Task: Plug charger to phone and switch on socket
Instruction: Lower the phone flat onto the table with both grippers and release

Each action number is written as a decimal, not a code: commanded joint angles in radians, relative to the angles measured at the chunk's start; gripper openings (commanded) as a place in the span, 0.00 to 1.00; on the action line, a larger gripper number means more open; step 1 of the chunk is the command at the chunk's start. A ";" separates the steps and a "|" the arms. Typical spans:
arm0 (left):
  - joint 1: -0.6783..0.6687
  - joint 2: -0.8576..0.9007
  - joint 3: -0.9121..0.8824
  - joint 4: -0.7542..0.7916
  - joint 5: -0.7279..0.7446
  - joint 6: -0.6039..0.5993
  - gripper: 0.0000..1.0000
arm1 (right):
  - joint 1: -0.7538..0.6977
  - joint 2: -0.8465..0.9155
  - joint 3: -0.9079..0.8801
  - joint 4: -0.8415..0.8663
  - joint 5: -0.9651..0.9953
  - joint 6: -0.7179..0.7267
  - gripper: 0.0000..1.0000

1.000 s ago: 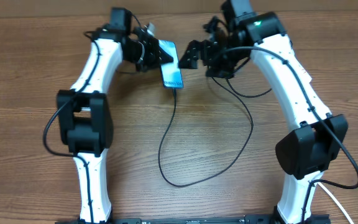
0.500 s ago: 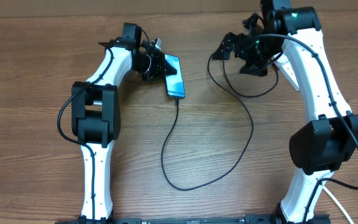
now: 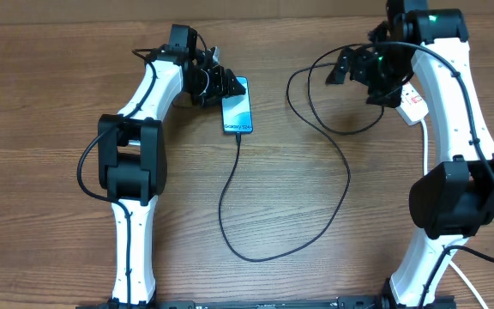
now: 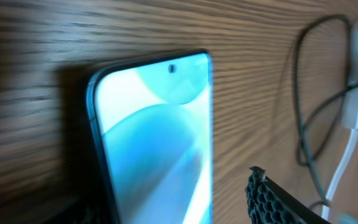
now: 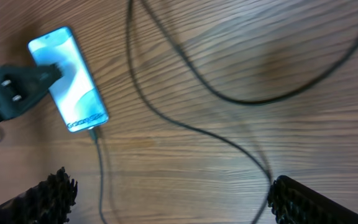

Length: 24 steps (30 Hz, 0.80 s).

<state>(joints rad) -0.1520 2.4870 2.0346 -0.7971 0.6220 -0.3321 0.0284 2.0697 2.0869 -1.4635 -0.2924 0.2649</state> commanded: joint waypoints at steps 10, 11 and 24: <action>0.008 0.030 0.230 -0.302 -0.523 0.018 0.57 | -0.111 0.001 0.007 0.063 0.330 0.050 1.00; 0.008 0.030 0.286 -0.337 -0.537 0.018 0.57 | -0.122 0.001 0.007 0.090 0.352 0.050 1.00; 0.008 0.030 0.840 -0.613 -0.574 0.019 1.00 | -0.305 0.074 0.007 0.513 0.650 0.049 1.00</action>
<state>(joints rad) -0.1482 2.5244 2.8548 -1.3975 0.0666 -0.3214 -0.2298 2.0880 2.0869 -0.9771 0.3088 0.3099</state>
